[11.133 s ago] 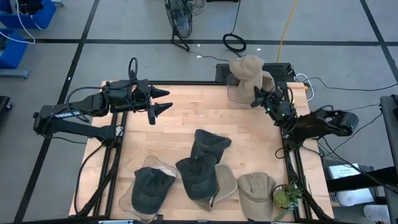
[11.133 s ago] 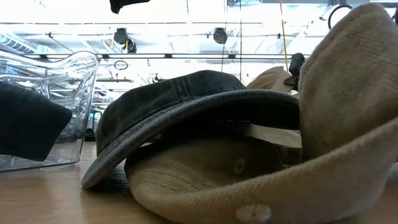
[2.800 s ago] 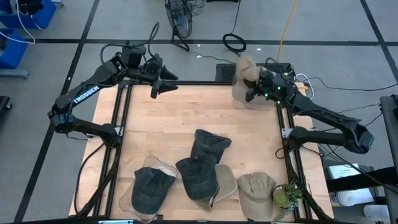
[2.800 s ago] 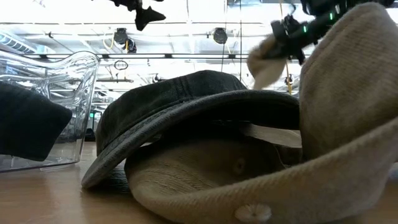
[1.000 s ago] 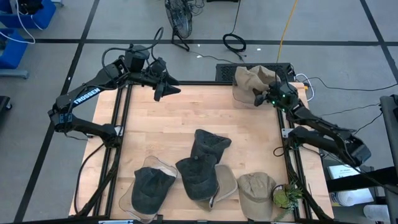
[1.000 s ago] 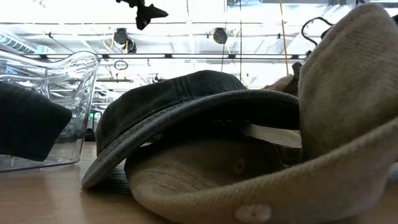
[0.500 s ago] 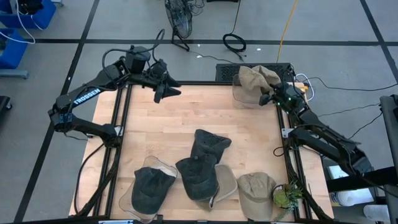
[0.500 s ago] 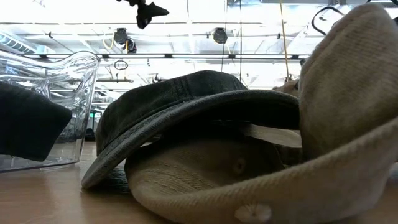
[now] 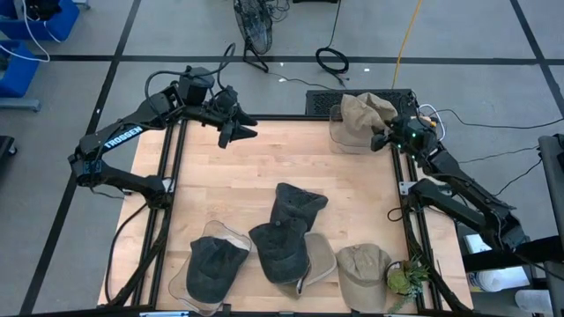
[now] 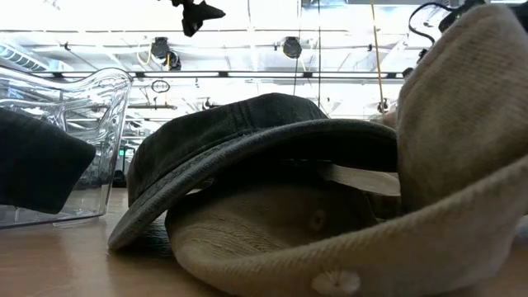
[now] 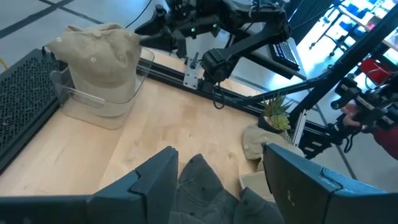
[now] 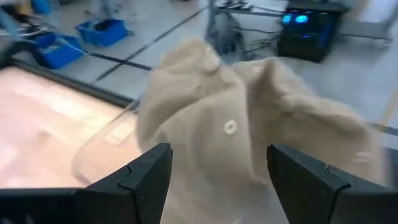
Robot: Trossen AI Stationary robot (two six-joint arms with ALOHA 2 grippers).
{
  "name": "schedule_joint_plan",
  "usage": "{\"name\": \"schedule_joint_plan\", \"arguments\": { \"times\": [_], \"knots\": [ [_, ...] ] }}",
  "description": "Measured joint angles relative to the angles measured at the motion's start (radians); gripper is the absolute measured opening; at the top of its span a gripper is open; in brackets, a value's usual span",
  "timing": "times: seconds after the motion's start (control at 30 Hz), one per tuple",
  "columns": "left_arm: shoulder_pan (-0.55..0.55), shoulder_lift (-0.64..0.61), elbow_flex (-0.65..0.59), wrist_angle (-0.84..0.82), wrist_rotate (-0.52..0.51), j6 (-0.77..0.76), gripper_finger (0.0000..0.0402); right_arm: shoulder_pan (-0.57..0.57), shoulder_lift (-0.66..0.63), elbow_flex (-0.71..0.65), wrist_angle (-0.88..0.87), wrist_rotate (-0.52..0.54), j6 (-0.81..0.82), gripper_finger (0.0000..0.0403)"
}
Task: Pick & Place hat
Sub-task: Put the black cap into the bottom transparent bin
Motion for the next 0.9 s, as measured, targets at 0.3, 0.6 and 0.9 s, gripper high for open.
{"name": "schedule_joint_plan", "arguments": {
  "times": [0.3, 0.6, 0.9],
  "knots": [
    [0.0, 0.0, 0.0, 0.0, -0.024, 0.055, 0.0234, 0.017, -0.034, 0.101, 0.001, -0.108, 0.065, 0.0232],
    [0.0, 0.0, 0.0, 0.001, -0.111, 0.119, 0.0234, 0.237, 0.011, 0.2, 0.034, -0.146, 0.117, 0.0102],
    [0.0, 0.0, 0.0, 0.003, -0.12, 0.068, 0.0234, 0.601, 0.247, 0.256, 0.134, 0.087, 0.105, 0.0013]
  ]
}}
